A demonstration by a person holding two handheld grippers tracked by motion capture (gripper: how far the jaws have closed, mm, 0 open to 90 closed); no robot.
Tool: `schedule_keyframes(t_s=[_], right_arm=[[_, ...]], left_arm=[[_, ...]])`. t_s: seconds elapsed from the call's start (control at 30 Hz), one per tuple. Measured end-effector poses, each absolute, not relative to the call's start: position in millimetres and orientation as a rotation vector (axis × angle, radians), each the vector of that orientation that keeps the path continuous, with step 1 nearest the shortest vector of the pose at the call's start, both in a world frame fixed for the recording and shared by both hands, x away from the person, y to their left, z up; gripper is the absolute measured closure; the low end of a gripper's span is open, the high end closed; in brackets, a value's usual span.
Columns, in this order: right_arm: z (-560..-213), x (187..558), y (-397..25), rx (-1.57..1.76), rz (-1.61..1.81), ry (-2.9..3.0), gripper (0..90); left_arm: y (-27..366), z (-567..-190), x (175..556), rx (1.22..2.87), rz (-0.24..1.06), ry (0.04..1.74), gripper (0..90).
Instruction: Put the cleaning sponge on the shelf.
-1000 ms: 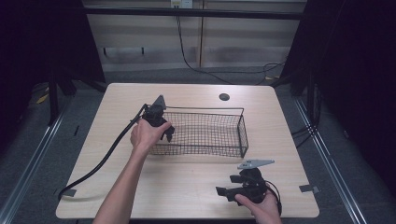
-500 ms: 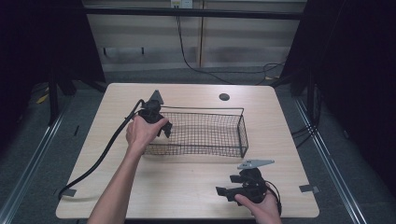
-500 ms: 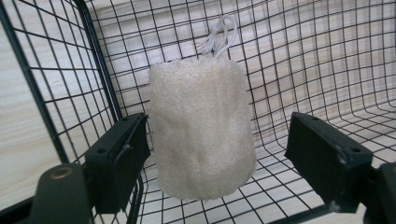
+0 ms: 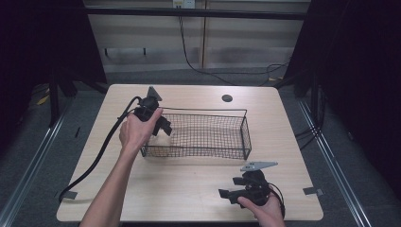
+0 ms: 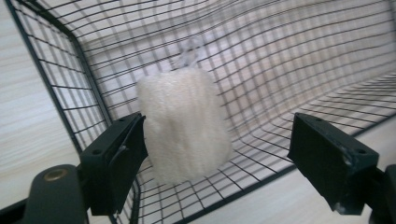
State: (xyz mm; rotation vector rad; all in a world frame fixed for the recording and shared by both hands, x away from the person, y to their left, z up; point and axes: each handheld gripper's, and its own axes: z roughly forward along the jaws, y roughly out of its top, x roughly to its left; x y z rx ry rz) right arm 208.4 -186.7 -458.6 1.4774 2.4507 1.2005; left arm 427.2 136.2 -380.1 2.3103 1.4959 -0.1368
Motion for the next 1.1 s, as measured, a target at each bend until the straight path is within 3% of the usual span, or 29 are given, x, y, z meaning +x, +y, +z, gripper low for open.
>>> schedule_keyframes(t_s=[0.87, 1.1], right_arm=[[-458.3, 208.6, -188.1, 1.486, 1.209, 2.444, 22.7], [-458.0, 208.4, -188.9, 1.481, 1.214, 2.437, 22.7]], left_arm=[[180.9, -359.9, 386.6, 2.241, -0.084, 1.099, 19.0], [192.3, -362.3, 368.6, 2.197, -0.084, 1.073, 20.5]])
